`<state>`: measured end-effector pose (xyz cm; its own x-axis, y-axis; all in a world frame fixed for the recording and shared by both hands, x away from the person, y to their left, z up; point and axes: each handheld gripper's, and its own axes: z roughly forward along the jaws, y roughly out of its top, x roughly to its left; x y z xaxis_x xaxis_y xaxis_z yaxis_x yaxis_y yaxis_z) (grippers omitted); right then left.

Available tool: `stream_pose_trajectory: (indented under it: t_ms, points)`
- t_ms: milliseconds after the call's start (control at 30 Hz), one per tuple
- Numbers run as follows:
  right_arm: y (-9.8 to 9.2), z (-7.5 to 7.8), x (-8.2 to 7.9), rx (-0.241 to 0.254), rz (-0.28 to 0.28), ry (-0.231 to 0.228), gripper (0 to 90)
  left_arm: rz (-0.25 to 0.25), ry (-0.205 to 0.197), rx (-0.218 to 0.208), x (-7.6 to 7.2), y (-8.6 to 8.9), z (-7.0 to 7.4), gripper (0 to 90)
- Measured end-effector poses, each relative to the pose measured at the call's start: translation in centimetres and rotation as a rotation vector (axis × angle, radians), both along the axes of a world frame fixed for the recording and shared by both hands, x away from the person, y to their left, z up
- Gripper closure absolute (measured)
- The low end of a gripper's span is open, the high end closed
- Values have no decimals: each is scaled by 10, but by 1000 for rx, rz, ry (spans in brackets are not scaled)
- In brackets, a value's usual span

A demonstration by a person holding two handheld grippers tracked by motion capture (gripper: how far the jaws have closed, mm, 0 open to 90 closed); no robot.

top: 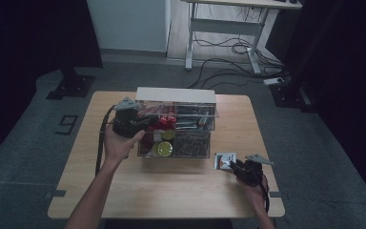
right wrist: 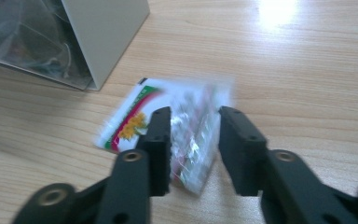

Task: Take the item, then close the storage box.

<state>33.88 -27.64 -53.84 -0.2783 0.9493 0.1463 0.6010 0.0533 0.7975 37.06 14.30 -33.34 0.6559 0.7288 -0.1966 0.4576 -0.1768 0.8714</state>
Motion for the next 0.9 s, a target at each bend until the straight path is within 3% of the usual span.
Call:
stream_pose_trajectory:
  t_ms: [67,267,400,600,900]
  points:
    - [1,1,1,0,-14,12,530,0,0,1,0,0,0,900]
    - [-1,8,-1,54,-13,-7,457,-1,3,0,0,1,-2,900]
    - [-1,8,-1,78,3,-16,436,-2,5,1,-1,2,-3,900]
    - [-3,5,0,125,14,8,427,-3,9,-6,-2,3,-3,900]
    - [0,6,2,133,32,6,443,-6,14,-4,-5,5,-4,900]
